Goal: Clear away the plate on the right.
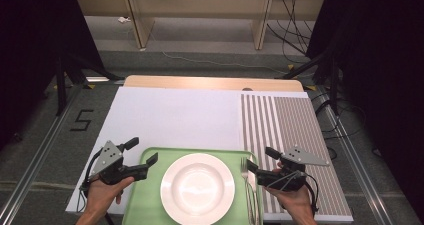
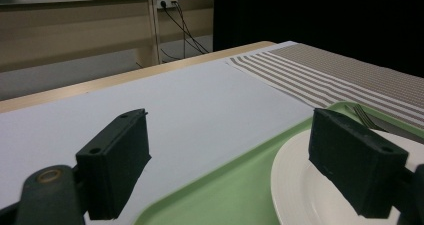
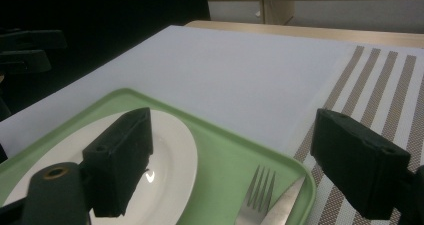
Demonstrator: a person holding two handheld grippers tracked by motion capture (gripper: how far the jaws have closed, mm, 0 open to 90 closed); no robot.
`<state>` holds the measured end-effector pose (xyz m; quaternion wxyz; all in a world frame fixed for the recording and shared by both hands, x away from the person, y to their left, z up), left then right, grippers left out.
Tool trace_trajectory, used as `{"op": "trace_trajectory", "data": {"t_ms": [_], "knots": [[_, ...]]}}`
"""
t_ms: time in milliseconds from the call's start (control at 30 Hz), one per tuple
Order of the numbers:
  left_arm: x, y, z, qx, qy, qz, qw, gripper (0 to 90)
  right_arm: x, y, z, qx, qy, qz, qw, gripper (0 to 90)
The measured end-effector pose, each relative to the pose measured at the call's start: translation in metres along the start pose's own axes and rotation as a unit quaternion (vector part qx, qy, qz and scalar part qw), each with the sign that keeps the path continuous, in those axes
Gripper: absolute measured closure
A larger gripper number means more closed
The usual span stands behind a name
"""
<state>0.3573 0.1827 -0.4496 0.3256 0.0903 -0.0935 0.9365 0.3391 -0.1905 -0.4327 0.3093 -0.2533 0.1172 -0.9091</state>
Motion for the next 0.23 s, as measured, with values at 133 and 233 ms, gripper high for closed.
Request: {"op": "trace_trajectory", "data": {"t_ms": [133, 233], "knots": [[-0.0002, 0.0002, -0.0001, -0.002, -0.001, -0.001, 1.0000, 16.0, -0.0003, 0.0002, 0.0002, 0.002, 0.001, -0.005, 1.0000, 15.7], [-0.0002, 0.0000, -0.0001, -0.002, -0.001, 0.000, 1.0000, 16.1, -0.0004, 0.0001, 0.0002, 0.000, 0.000, -0.003, 1.0000, 15.4]]}}
Point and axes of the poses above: each handheld gripper's, and its own axes: x roughly backward along the jaws, z roughly out of its top, y roughly to its right, the point moved 6 cm from there along -x, roughly forward along the jaws, and after that the axes turned 10 degrees about -x, right-handed, at the moved point
